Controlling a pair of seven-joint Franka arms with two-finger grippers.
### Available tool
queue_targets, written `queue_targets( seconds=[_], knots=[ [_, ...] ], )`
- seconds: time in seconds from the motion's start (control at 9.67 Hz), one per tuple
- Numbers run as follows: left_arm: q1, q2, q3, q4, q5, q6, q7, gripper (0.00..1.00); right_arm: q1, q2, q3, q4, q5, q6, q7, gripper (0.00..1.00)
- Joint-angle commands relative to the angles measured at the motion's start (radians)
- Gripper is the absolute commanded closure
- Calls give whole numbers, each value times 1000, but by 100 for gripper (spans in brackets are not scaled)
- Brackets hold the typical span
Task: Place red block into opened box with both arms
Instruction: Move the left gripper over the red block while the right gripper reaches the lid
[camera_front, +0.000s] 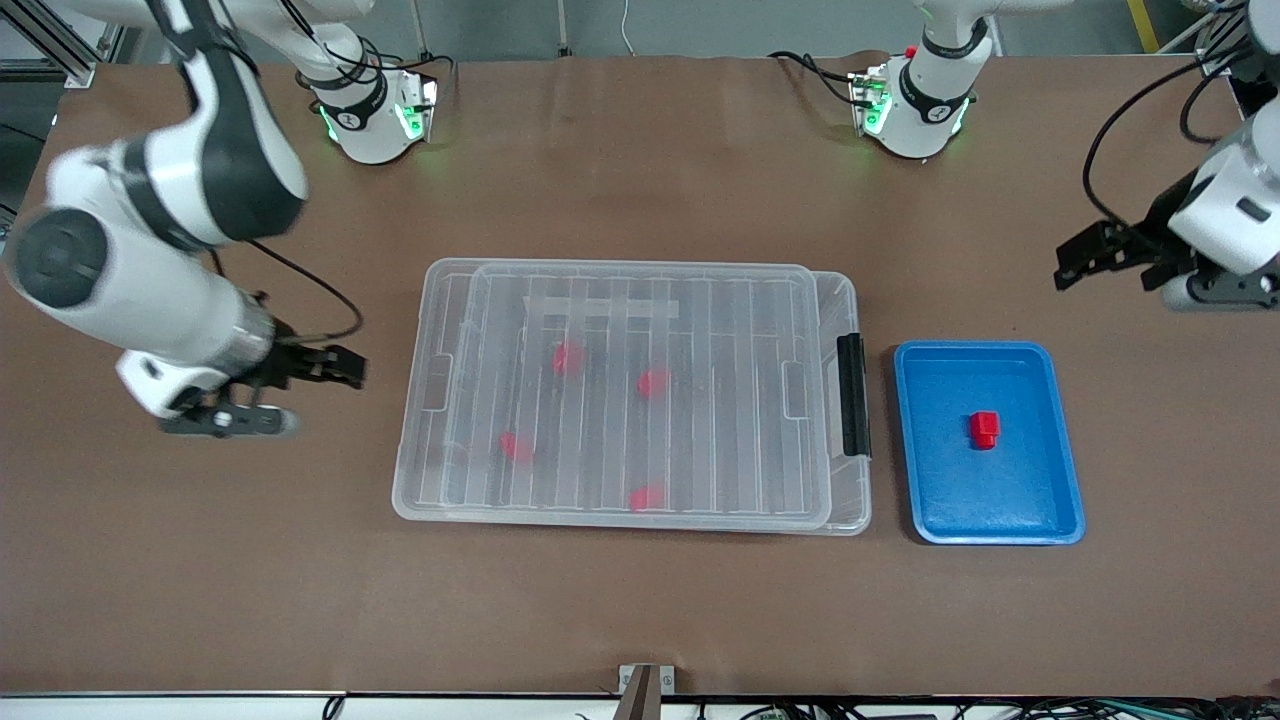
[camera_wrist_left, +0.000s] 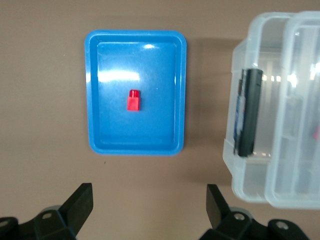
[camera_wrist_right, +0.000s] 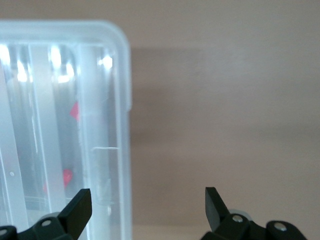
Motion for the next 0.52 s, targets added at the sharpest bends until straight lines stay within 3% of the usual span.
queue_targets(
  seconds=[0.0, 0.31, 0.41],
  knots=[
    [4, 79, 31, -100, 7, 120, 26, 0, 6, 51, 16, -12, -34, 42, 23, 0],
    [13, 174, 94, -273, 6, 416, 69, 0, 22, 56, 20, -118, -79, 162, 20, 0],
    [12, 244, 100, -278, 4, 503, 69, 0, 25, 56, 20, -120, -79, 164, 15, 0]
  ],
)
